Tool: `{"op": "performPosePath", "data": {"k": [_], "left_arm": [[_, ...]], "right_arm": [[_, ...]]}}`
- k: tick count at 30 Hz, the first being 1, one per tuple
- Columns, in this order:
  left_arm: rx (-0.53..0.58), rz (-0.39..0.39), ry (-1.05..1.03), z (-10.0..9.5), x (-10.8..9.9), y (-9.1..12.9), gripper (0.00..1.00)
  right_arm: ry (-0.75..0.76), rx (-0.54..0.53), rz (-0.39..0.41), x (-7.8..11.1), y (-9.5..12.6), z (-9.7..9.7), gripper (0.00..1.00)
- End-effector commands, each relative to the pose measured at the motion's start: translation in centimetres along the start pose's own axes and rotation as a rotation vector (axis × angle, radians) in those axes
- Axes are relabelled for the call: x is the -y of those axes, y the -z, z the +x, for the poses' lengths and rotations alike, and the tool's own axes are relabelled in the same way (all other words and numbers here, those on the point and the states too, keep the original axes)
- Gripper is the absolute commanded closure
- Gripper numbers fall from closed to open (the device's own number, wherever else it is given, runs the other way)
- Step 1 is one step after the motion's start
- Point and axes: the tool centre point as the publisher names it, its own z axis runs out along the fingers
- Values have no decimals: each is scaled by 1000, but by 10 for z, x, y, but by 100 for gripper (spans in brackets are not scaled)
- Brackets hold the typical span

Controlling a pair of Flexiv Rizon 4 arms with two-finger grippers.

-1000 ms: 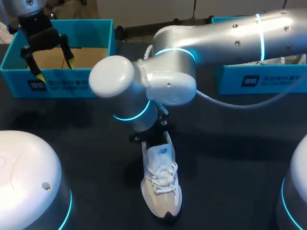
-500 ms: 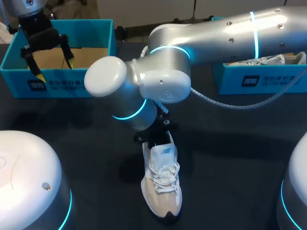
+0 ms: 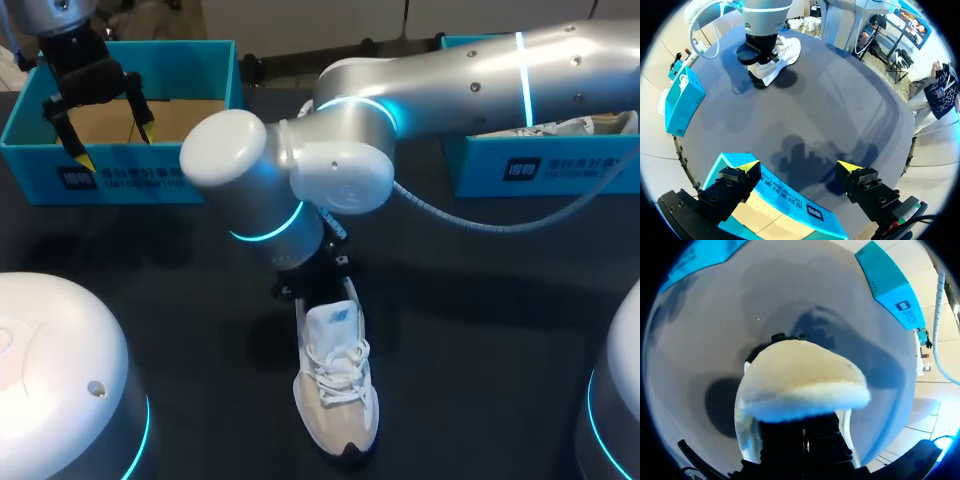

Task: Take the shoe out of the shoebox, open the shoe tongue, remove and reinsert the insole, then place the shoe into the shoebox

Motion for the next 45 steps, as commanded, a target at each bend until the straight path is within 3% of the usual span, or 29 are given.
{"op": "performPosePath", "data": {"k": [1,10,20,25,32,45], "left_arm": [[-2,-2,-1,0,0,0,0],[-2,-2,-1,0,0,0,0],[-2,-2,-1,0,0,0,0],[-2,-2,-1,0,0,0,0],[-2,-2,-1,0,0,0,0],[-2,-2,-1,0,0,0,0]], "right_arm": [[-260,21,-63,9,20,1,100],[-223,-107,-66,-8,12,15,100],[-221,-184,34,-3,-16,26,100],[-226,-184,17,4,1,24,100],[-102,-206,14,6,36,14,100],[17,-287,56,18,36,-5,100]]}}
